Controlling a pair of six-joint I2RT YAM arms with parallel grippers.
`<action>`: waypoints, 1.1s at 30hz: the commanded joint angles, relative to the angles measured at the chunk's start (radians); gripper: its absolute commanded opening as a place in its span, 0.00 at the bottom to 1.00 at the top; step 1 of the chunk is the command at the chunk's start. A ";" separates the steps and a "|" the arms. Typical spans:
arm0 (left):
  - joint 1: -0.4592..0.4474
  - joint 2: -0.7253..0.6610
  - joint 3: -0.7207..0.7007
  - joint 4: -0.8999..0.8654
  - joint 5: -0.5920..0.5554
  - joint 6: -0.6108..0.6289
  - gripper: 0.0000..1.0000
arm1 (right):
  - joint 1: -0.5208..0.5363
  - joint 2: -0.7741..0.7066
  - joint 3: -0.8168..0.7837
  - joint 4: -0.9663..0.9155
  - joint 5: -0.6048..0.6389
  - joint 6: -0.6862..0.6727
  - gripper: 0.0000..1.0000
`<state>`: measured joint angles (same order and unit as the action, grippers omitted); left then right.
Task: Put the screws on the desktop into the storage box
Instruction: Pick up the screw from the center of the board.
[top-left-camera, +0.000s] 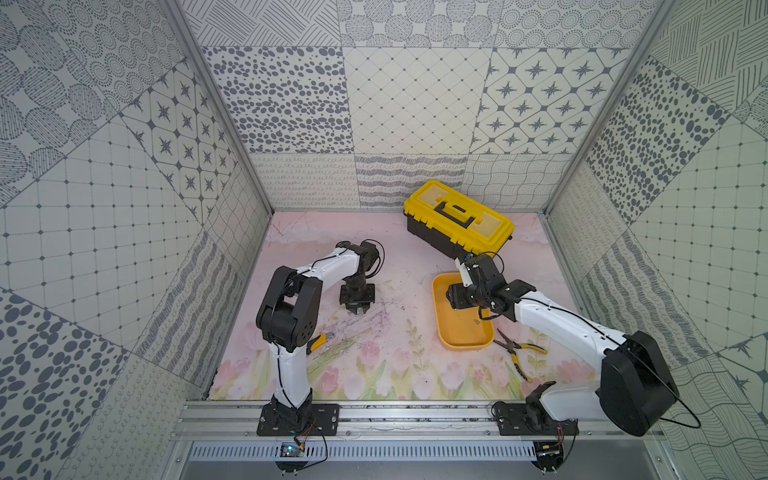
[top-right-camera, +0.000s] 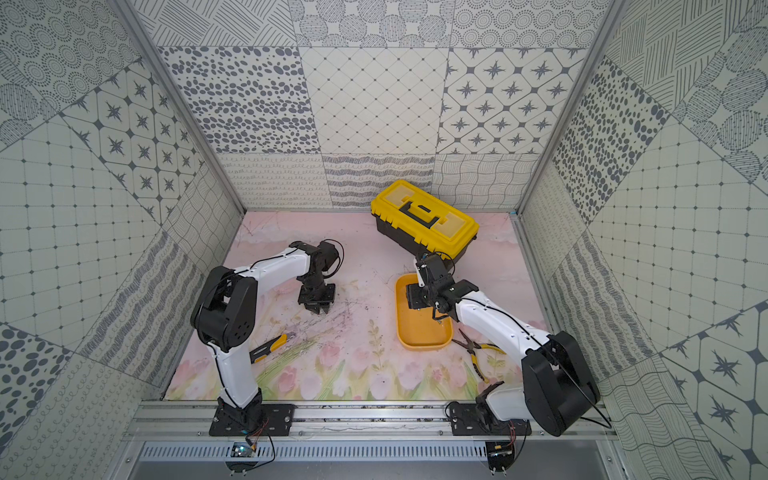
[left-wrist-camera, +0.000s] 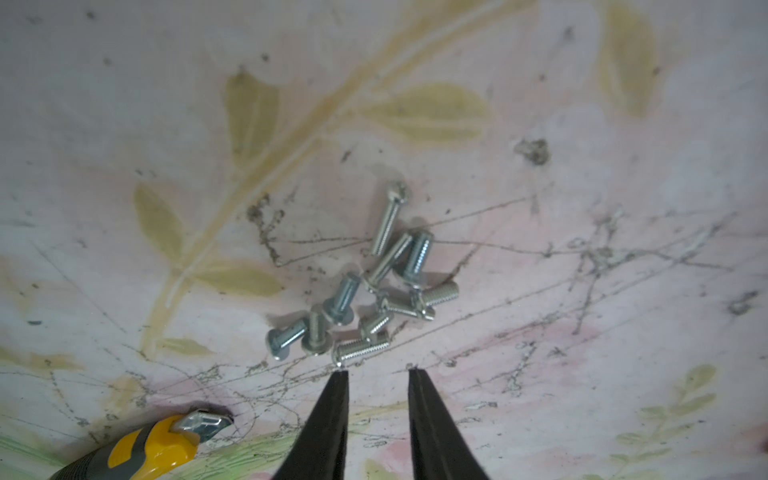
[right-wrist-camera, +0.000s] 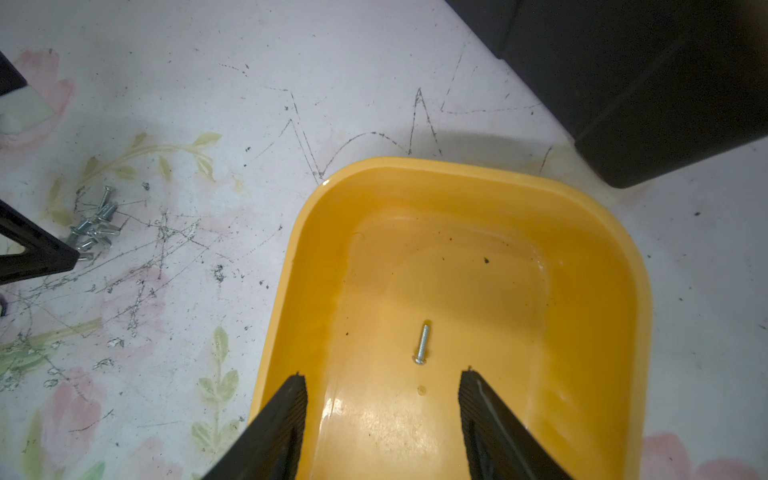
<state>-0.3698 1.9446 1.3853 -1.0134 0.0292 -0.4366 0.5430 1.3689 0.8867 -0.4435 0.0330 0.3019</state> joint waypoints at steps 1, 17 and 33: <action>0.011 -0.015 0.000 -0.028 -0.022 0.022 0.31 | 0.003 0.012 -0.003 0.034 -0.006 -0.006 0.63; 0.017 0.023 -0.034 -0.048 0.000 0.011 0.31 | 0.003 0.021 -0.004 0.034 -0.015 -0.003 0.63; -0.004 -0.044 -0.075 0.004 0.070 0.022 0.31 | 0.003 0.020 -0.005 0.033 -0.019 -0.003 0.64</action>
<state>-0.3687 1.9293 1.3170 -1.0122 0.0547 -0.4305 0.5430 1.3785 0.8867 -0.4435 0.0223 0.3023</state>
